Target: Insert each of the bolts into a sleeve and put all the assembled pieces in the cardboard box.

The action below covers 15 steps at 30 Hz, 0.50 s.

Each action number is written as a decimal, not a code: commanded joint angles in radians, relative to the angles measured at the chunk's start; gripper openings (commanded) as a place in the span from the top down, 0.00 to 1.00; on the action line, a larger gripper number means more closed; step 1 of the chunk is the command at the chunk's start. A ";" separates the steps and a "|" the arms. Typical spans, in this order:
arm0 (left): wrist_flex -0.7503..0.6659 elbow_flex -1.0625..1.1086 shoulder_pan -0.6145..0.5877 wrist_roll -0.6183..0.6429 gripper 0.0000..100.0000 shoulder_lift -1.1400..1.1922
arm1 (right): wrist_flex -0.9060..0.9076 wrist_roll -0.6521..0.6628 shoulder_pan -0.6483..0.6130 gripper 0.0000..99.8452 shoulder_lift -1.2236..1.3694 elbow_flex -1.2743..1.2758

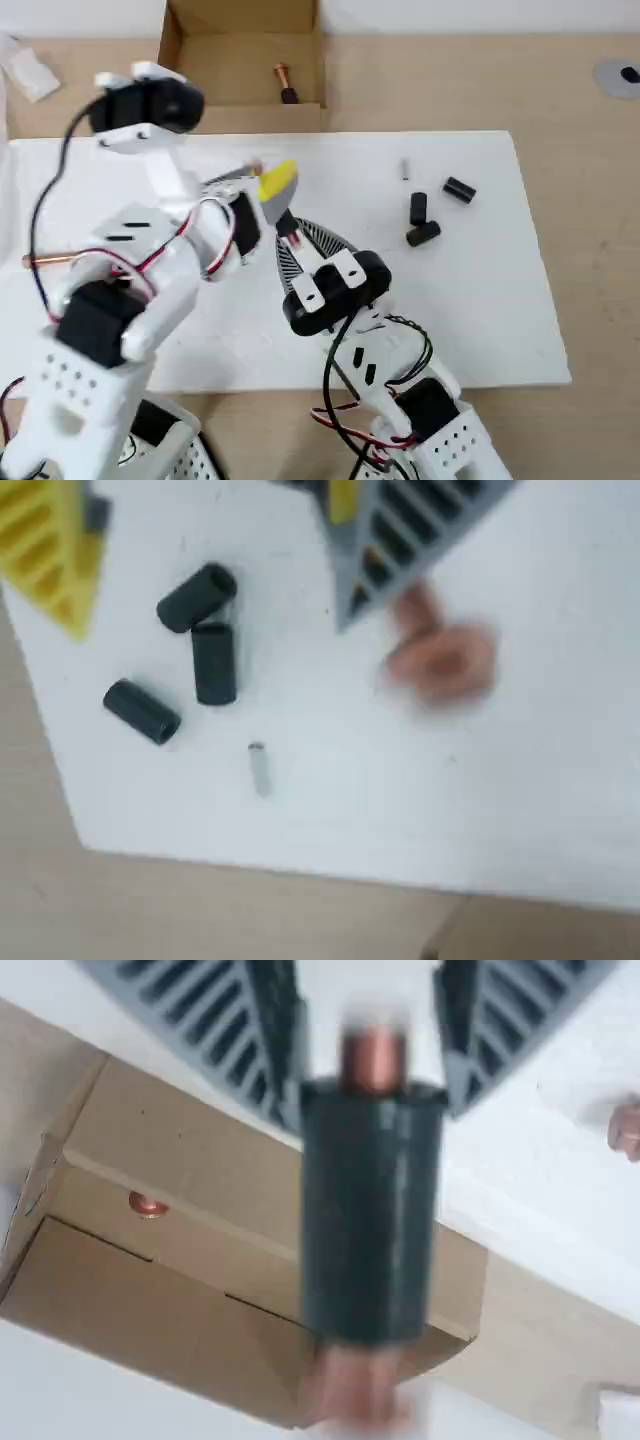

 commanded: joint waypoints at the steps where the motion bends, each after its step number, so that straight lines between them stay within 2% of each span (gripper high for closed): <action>1: 0.041 -0.135 0.003 -0.012 0.81 -0.019 | -0.021 -0.009 0.021 0.99 -0.125 -0.016; 7: 0.061 -0.204 -0.009 -0.008 0.81 -0.018 | -0.021 -0.009 0.051 0.99 -0.125 -0.013; 10: 0.057 -0.204 -0.046 0.028 0.81 -0.018 | -0.021 -0.009 0.051 0.99 -0.125 -0.016; 15: 0.066 -0.193 -0.052 0.017 0.81 -0.018 | -0.020 -0.009 0.051 0.99 -0.125 -0.015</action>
